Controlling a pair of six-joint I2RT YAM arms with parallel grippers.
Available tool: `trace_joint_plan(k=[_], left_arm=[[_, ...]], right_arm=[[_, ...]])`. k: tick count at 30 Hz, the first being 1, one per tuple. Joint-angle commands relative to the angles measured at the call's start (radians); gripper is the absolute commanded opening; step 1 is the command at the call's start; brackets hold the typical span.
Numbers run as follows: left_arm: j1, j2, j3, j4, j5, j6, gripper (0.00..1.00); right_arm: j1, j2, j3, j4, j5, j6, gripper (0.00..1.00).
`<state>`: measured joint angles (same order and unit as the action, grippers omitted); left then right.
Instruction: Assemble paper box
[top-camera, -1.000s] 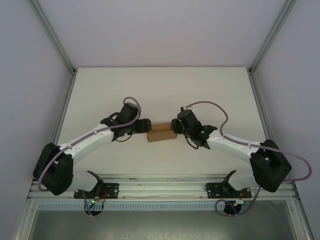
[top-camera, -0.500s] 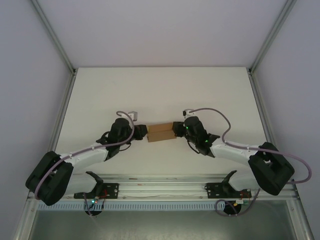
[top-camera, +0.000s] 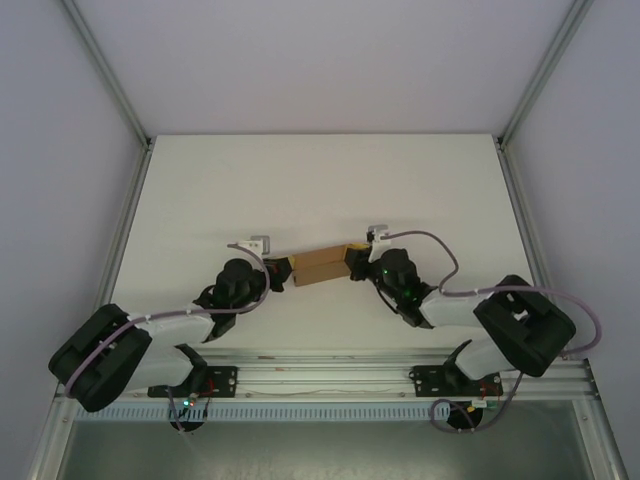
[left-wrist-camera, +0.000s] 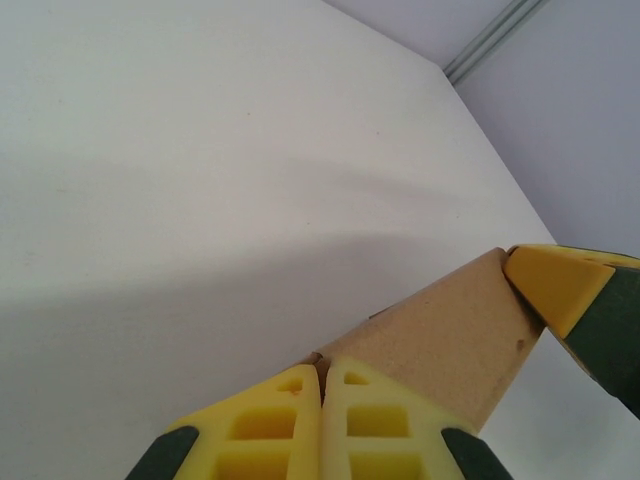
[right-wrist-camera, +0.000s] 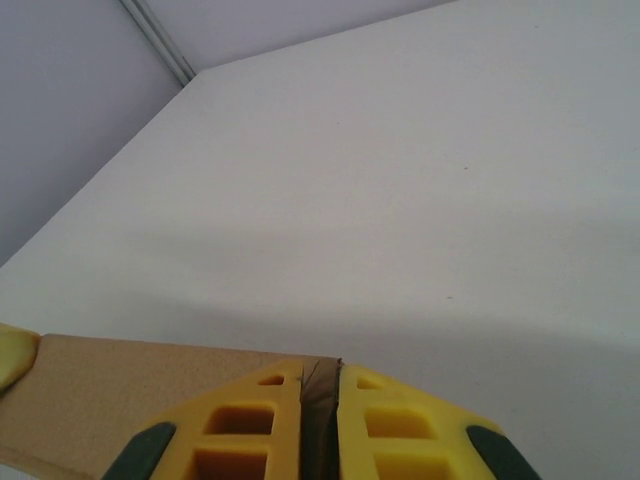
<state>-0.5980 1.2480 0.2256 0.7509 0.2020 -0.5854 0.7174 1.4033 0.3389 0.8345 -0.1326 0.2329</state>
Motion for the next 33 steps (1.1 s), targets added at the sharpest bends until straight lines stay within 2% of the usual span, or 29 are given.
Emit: trace_joint_plan(k=[1, 4, 5, 6, 9, 10, 11, 13, 14, 15, 18, 20, 22, 27, 33], left_arm=[[-0.025, 0.057, -0.03, -0.274, -0.027, 0.054, 0.09], [-0.026, 0.0, 0.042, -0.372, -0.052, 0.073, 0.18], [-0.026, -0.023, 0.077, -0.422, -0.071, 0.084, 0.3], [-0.026, -0.041, 0.111, -0.463, -0.092, 0.089, 0.41], [-0.026, -0.078, 0.211, -0.547, -0.131, 0.127, 0.44], [-0.026, -0.083, 0.243, -0.575, -0.16, 0.134, 0.51], [-0.025, -0.086, 0.278, -0.611, -0.193, 0.137, 0.64], [-0.017, -0.091, 0.341, -0.671, -0.242, 0.136, 0.79], [-0.01, -0.094, 0.38, -0.709, -0.259, 0.136, 0.91], [-0.003, -0.098, 0.409, -0.741, -0.271, 0.139, 1.0], [0.035, -0.113, 0.48, -0.826, -0.308, 0.143, 1.0], [0.088, -0.119, 0.503, -0.872, -0.328, 0.141, 1.0], [0.153, -0.129, 0.503, -0.914, -0.33, 0.136, 1.0], [0.257, -0.182, 0.434, -0.932, -0.319, 0.126, 1.0], [0.298, -0.245, 0.353, -0.916, -0.317, 0.084, 1.0]], right_arm=[[0.017, -0.028, -0.067, -0.33, -0.012, -0.102, 0.12], [0.016, -0.112, -0.013, -0.455, 0.012, -0.121, 0.15], [0.016, -0.138, 0.018, -0.502, 0.021, -0.121, 0.18], [0.017, -0.159, 0.047, -0.537, 0.022, -0.125, 0.25], [0.016, -0.204, 0.148, -0.635, 0.041, -0.126, 0.47], [0.016, -0.212, 0.187, -0.676, 0.059, -0.122, 0.55], [0.015, -0.217, 0.232, -0.724, 0.076, -0.118, 0.59], [0.016, -0.221, 0.31, -0.803, 0.085, -0.135, 0.66], [0.015, -0.222, 0.346, -0.83, 0.087, -0.144, 0.72], [0.014, -0.223, 0.376, -0.854, 0.077, -0.165, 0.77], [0.014, -0.21, 0.453, -0.948, -0.122, -0.392, 0.87], [0.015, -0.179, 0.5, -1.066, -0.296, -0.64, 1.0], [0.014, -0.127, 0.556, -1.212, -0.379, -0.882, 1.0], [0.015, 0.089, 0.775, -1.458, -0.316, -1.127, 1.0], [0.015, 0.292, 0.95, -1.54, -0.238, -1.197, 0.95]])
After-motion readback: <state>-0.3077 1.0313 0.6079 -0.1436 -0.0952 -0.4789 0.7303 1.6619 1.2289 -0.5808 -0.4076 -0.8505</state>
